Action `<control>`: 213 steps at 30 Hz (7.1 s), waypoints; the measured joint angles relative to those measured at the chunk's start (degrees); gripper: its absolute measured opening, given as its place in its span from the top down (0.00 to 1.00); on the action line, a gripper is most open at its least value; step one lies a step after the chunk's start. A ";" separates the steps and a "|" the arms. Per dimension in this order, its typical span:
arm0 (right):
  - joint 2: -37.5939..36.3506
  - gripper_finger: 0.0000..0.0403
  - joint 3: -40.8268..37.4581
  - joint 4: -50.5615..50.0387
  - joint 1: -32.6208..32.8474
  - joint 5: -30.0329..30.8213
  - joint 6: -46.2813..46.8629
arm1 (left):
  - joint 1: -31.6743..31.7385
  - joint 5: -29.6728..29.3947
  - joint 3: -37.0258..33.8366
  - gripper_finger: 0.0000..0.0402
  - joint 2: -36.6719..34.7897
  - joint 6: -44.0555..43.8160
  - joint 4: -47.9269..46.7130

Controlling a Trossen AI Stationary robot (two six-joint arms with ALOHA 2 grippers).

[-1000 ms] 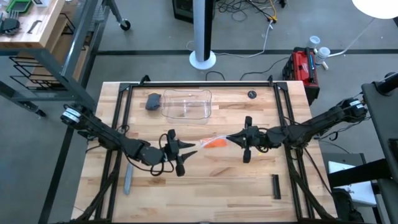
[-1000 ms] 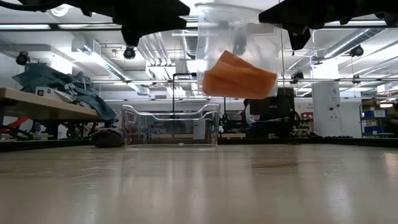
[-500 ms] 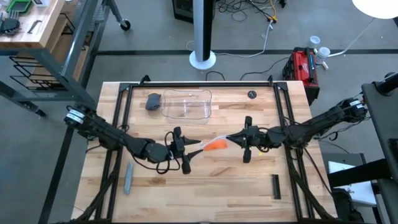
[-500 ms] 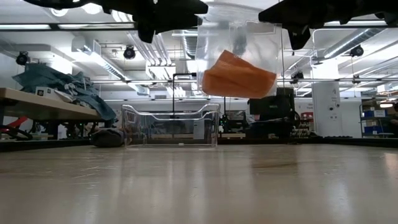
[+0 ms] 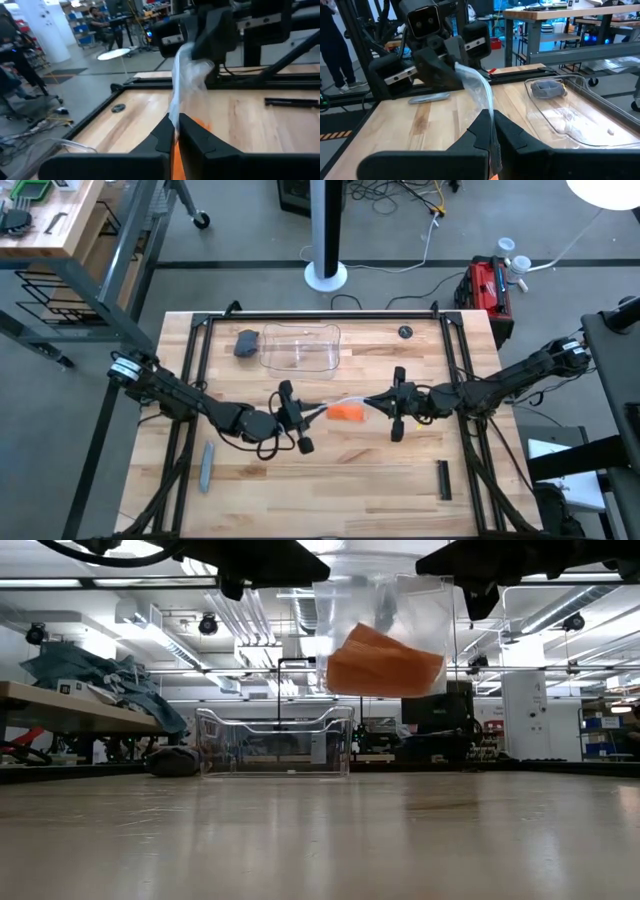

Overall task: Roll bandage
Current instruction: Put the zip bag into the transparent bin

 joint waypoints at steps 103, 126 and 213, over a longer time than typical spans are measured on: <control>25.49 0.97 24.22 -13.12 0.11 -12.81 -1.64 | -1.41 14.13 6.44 1.00 0.15 -4.62 -19.71; 25.33 1.00 24.30 -19.42 0.98 -10.02 0.02 | -3.04 12.51 6.27 0.97 0.01 -15.90 -20.45; 25.40 0.72 24.37 -23.10 2.97 -13.68 3.21 | -2.78 18.04 5.92 1.00 5.96 -4.17 -11.71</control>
